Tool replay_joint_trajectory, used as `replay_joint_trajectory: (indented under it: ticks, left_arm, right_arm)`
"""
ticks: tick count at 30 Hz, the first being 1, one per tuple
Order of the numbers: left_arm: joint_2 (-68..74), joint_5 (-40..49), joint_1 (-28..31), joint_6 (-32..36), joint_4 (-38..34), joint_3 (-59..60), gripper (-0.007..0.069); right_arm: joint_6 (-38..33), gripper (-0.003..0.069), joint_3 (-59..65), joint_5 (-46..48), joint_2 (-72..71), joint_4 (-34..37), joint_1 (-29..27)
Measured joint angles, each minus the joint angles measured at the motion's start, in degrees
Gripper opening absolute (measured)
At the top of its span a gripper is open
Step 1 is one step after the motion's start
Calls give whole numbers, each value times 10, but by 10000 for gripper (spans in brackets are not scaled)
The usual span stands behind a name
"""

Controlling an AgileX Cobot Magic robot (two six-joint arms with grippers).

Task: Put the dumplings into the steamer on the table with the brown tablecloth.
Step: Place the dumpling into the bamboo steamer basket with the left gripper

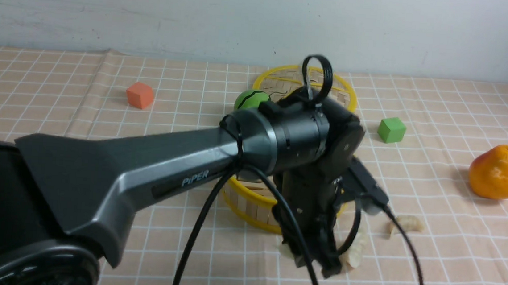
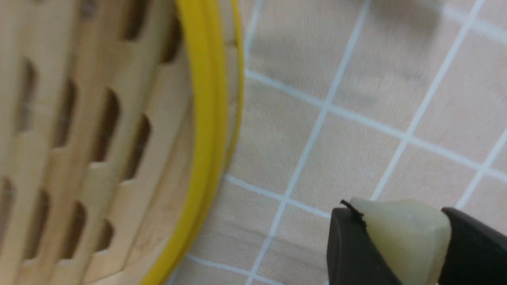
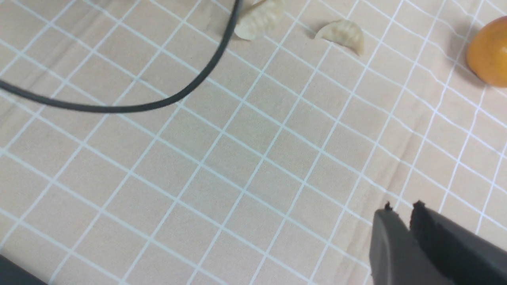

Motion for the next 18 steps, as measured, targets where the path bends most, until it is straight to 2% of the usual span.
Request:
replay_joint_trajectory:
  ticks: [2, 4, 8, 13, 14, 18]
  left_arm:
    - [0, 7, 1, -10, -6, -29, 256]
    - [0, 16, 8, -51, -12, -98, 256]
    - [-1, 7, 27, -113, -10, -158, 256]
    - [3, -39, 62, -196, 6, -166, 256]
    - [13, -62, 78, -232, 14, -167, 256]
    - [47, -102, 112, -285, 40, -167, 256]
  right_arm:
    - [0, 84, 0, 0, 0, 0, 0]
    - [0, 84, 0, 0, 0, 0, 0]
    - [0, 86, 1, 0, 0, 1, 0]
    - [9, 86, 1, 1, 0, 10, 0]
    - [17, 86, 1, 1, 1, 14, 0]
    - [26, 86, 1, 3, 15, 22, 0]
